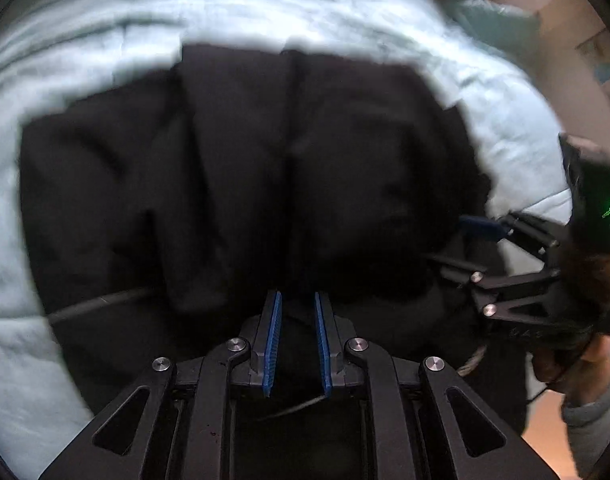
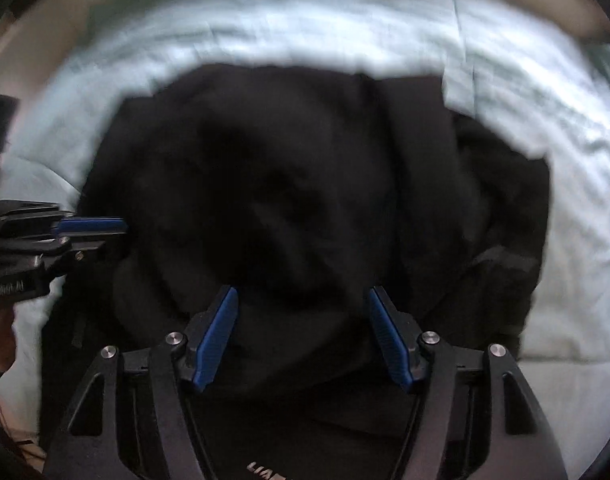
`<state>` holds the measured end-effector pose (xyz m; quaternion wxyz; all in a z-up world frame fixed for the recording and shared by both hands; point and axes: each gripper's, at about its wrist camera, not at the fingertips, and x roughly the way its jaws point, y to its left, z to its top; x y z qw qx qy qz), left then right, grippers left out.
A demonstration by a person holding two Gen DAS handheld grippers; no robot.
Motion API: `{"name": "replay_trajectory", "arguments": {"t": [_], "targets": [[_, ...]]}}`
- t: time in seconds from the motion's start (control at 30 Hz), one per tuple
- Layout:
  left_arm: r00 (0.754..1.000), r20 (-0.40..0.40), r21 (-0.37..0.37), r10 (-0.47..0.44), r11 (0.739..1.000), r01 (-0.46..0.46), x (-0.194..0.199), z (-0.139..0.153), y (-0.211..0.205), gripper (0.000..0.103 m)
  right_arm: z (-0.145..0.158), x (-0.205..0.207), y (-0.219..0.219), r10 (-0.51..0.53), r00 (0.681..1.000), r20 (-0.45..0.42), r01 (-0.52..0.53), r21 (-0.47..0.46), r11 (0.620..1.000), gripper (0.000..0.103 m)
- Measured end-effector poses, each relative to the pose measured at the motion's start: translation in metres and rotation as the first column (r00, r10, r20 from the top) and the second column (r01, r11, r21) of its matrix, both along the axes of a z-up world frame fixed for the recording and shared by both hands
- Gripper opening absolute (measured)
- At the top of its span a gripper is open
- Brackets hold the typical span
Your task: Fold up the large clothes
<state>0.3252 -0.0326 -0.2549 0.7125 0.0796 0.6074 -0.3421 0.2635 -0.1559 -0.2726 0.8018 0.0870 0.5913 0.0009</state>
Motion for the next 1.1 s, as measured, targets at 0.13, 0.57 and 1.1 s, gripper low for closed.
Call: {"name": "replay_trajectory", "arguments": {"t": [0.13, 0.57, 1.1], "targets": [[1.0, -0.013, -0.025, 0.025, 0.999, -0.025, -0.003, 0.014, 0.007, 0.017, 0.01, -0.007, -0.007, -0.031, 0.999, 0.008, 0.03, 0.034, 0.999, 0.069], [0.977, 0.101, 0.008, 0.188, 0.982, -0.19, -0.119, 0.109, 0.152, 0.017, 0.098, -0.178, -0.002, -0.168, 0.983, 0.078, 0.166, 0.032, 0.986, 0.069], [0.897, -0.112, -0.024, 0.428, 0.901, -0.433, -0.228, 0.074, 0.302, 0.017, 0.077, -0.351, -0.029, -0.38, 0.924, -0.045, 0.383, 0.074, 0.921, 0.069]]}}
